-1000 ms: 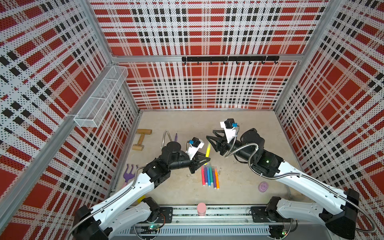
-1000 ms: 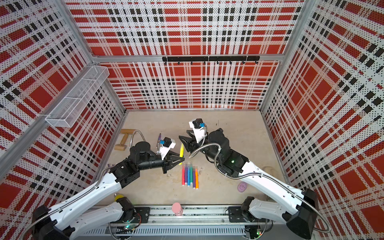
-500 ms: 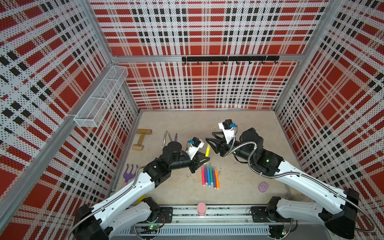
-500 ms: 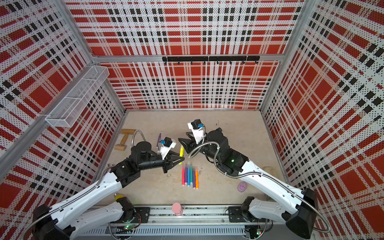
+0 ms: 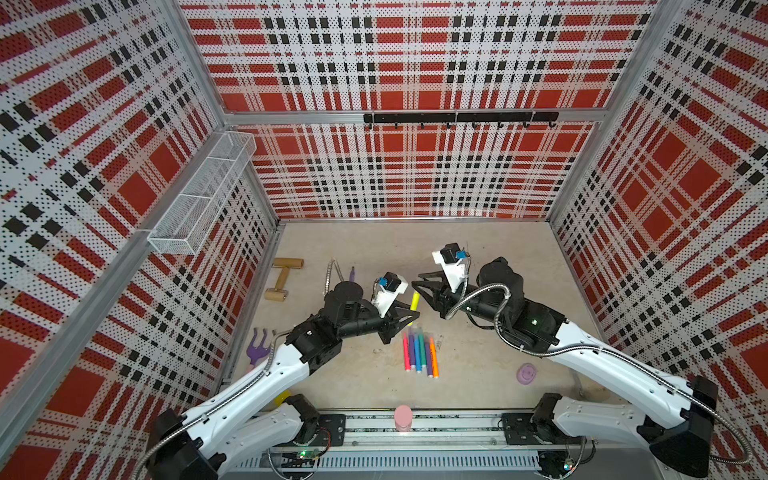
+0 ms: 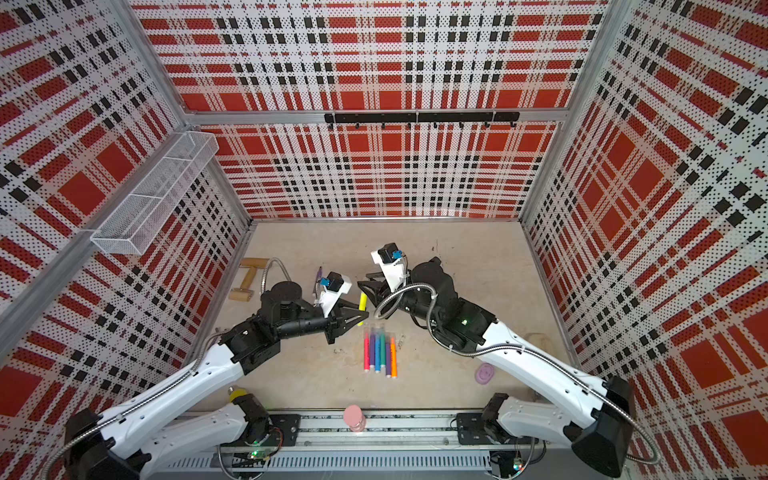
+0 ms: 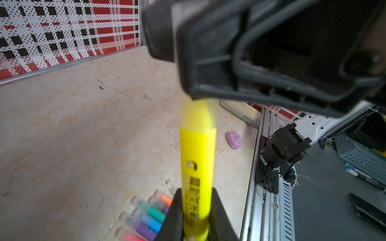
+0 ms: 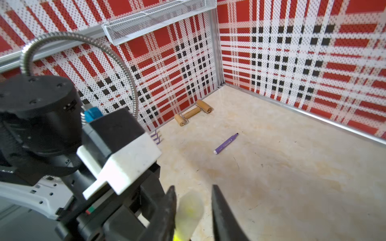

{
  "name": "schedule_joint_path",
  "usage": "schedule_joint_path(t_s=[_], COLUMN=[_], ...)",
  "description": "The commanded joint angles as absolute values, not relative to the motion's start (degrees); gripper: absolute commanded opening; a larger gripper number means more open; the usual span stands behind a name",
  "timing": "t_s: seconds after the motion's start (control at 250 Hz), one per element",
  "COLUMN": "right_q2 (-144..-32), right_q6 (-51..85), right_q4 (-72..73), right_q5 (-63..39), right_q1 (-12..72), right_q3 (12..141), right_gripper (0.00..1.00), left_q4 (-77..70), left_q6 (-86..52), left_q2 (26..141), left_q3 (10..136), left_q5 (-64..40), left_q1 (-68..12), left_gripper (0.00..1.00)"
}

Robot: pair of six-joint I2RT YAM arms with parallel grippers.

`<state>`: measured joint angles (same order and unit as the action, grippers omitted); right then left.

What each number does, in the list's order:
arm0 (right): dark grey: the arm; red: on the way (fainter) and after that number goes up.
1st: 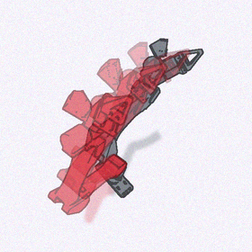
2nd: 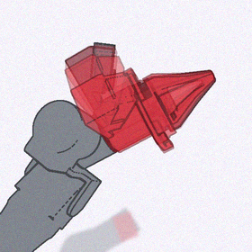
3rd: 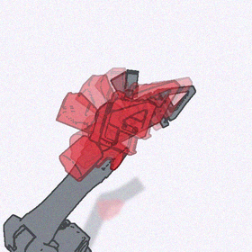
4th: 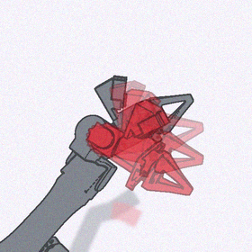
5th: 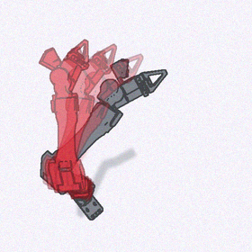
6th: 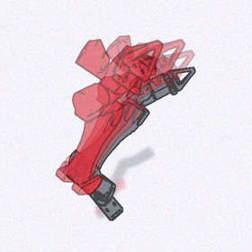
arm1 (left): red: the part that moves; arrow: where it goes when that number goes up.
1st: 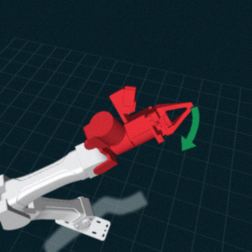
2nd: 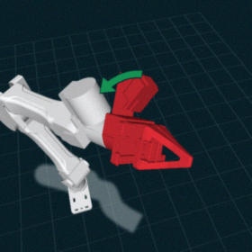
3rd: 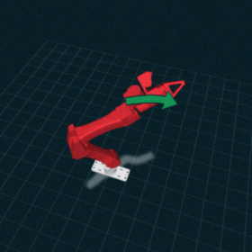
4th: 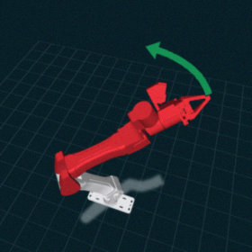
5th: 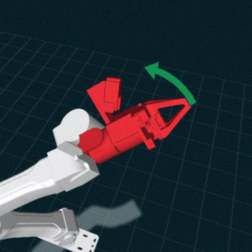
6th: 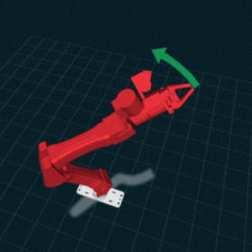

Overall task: Remove pen caps from pens
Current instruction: Open the pen cap on the pen.

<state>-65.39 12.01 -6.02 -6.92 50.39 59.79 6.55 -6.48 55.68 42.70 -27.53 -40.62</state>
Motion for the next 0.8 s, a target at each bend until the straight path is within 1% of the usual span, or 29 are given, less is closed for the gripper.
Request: schedule_joint_path(t_s=[0.0,0.08,0.232,0.492,0.616,0.792], right_q2=[-66.5,-66.6,-64.8,-57.9,-54.9,-51.7], right_q6=[11.2,11.4,13.8,21.8,23.1,22.6], right_q4=[-5.0,-5.0,-3.2,2.7,3.6,4.6], right_q5=[-7.1,-8.0,-10.2,-13.9,-12.3,-7.5], right_q1=[50.0,49.7,47.1,36.3,33.3,33.2], right_q3=[60.6,60.7,59.5,55.1,53.9,52.7], right_gripper=[0.11,0.00,0.00,0.00,0.00,0.00], left_q4=[5.1,5.1,5.3,8.8,9.3,9.2], left_q6=[-5.9,-5.7,-5.7,-3.6,-3.7,-4.6], left_q2=[55.1,54.7,55.1,58.7,60.1,61.2], left_q3=[44.5,44.3,43.9,44.0,44.1,44.1], left_q5=[-27.6,-26.8,-25.6,-20.0,-18.8,-19.5], left_q1=[-40.6,-40.6,-40.7,-44.0,-44.7,-44.7], left_gripper=[0.00,0.00,0.00,0.00,0.00,0.00])
